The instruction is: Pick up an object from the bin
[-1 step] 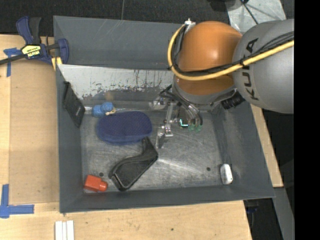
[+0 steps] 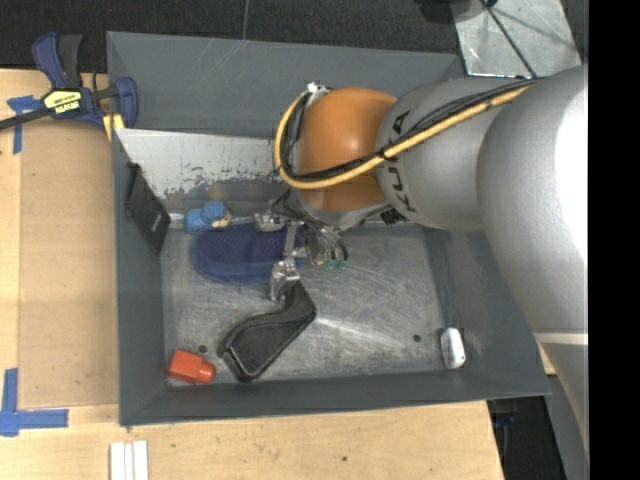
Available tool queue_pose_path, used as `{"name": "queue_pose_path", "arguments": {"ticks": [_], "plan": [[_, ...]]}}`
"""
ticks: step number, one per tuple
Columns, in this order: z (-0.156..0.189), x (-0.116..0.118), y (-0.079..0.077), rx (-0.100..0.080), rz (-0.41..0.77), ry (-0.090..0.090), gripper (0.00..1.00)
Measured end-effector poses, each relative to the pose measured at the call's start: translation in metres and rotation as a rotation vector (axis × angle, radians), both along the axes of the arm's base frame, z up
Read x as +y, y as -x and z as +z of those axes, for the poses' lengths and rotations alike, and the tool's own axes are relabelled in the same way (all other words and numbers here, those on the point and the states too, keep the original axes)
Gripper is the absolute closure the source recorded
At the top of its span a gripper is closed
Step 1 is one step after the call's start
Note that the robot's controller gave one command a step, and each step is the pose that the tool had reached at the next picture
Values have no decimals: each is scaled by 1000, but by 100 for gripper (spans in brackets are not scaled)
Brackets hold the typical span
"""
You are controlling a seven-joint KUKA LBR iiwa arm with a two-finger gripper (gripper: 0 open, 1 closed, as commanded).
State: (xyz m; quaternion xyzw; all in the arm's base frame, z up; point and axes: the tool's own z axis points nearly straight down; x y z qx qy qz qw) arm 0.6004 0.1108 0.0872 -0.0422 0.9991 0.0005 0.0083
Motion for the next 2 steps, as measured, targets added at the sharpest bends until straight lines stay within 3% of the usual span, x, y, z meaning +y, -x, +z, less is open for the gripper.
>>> {"name": "queue_pose_path", "arguments": {"ticks": [1,2], "plan": [[2,0,-4,-15,-2,-3,100],[177,28,-10,4,-33,-2,100]]}}
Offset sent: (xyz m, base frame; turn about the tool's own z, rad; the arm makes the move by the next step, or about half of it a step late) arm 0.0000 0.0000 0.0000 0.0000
